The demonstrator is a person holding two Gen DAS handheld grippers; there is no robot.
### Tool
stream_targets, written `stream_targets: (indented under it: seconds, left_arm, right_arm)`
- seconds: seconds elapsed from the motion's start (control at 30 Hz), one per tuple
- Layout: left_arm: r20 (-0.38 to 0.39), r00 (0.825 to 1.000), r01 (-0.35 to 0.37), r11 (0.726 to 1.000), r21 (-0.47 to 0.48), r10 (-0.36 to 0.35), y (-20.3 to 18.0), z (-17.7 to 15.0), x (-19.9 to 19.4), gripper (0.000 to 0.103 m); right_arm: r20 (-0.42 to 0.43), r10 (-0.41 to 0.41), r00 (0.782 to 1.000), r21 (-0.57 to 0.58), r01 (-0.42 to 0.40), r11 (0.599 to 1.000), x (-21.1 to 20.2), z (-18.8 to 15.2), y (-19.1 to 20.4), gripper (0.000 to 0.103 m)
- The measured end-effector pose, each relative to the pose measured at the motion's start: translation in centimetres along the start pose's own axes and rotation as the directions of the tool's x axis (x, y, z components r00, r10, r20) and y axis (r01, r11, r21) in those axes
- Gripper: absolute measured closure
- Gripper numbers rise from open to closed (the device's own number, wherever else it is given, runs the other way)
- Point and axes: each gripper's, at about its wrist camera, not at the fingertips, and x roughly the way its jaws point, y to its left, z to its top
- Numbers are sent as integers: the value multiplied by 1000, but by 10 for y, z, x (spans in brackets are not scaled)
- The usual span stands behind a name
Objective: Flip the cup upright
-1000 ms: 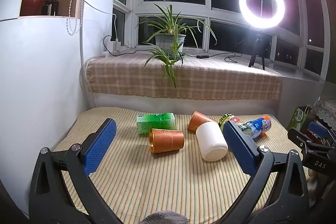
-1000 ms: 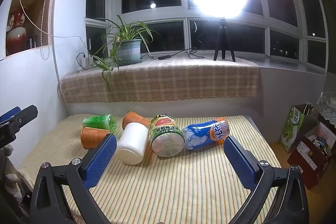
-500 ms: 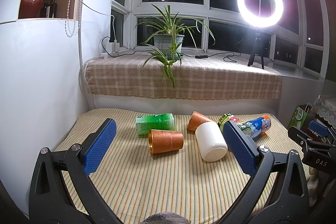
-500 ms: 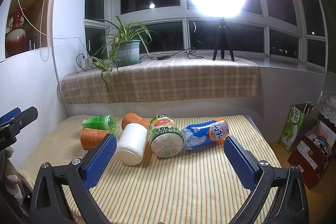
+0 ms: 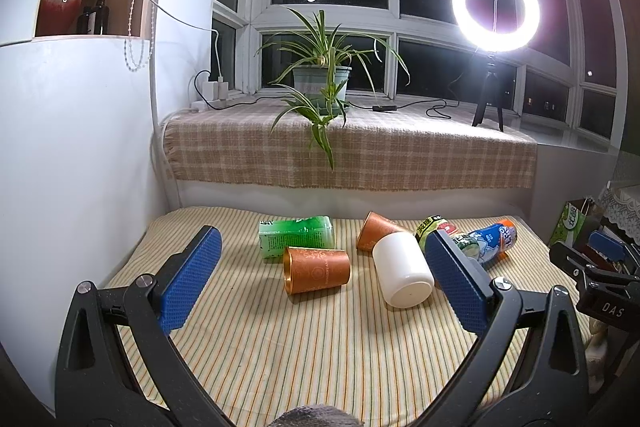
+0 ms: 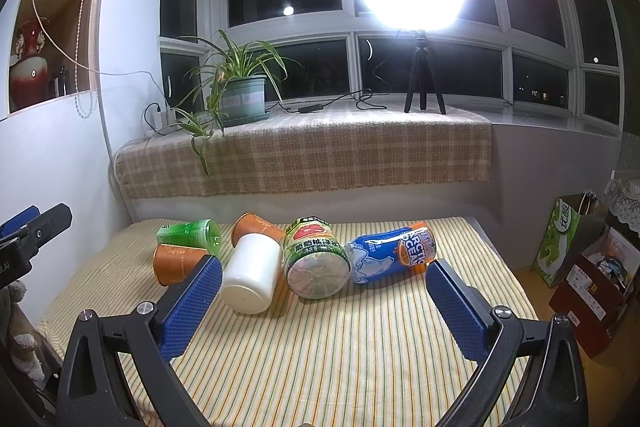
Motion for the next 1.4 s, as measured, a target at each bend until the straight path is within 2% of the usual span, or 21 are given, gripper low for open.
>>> stream_targets:
  seconds: [1.4]
  left_arm:
    - [2, 1000, 1, 1000, 1, -1, 0, 0, 0, 0]
  right_arm:
    - [-7, 4, 1000, 7, -4, 1000, 2, -4, 1, 0]
